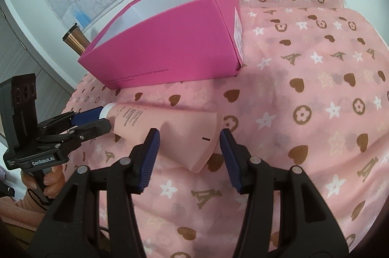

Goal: Organize rigid objects
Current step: 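Lift the peach tube with the right tool and carry it over the box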

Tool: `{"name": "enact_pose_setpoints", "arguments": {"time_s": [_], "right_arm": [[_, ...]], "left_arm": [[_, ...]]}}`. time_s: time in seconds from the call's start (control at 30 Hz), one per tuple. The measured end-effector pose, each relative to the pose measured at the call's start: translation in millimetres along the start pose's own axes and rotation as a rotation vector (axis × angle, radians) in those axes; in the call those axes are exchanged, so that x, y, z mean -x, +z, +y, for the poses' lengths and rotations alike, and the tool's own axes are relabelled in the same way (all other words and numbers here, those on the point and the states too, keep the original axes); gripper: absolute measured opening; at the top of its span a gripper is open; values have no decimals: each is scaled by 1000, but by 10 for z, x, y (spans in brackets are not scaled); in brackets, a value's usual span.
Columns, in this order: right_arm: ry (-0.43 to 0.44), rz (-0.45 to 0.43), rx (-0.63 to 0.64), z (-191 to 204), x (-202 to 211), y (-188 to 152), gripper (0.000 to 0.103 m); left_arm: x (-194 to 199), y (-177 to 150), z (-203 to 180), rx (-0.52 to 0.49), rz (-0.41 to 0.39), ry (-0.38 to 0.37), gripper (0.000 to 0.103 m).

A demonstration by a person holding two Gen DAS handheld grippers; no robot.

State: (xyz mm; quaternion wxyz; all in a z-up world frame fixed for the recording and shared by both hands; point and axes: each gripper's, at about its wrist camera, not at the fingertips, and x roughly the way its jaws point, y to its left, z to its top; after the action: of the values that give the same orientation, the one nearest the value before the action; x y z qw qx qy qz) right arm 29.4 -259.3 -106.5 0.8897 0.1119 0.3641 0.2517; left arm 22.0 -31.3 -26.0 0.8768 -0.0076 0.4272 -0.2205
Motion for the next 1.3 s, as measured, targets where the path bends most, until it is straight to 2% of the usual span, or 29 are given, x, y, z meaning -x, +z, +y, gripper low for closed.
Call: {"name": "enact_pose_setpoints", "arguments": {"time_s": [0.47,0.97,1.3], "right_arm": [[-1,-32,32,84,111,65,54],[1,-89,75,200,246,276,54],[-1,-139,113,307,329,503,54]], "left_arm": [[128,69,-32,-8,-42,5,51],[318,261,-57,-20,-112,17,51],[412,480,-55,-40,-173,53,51]]}}
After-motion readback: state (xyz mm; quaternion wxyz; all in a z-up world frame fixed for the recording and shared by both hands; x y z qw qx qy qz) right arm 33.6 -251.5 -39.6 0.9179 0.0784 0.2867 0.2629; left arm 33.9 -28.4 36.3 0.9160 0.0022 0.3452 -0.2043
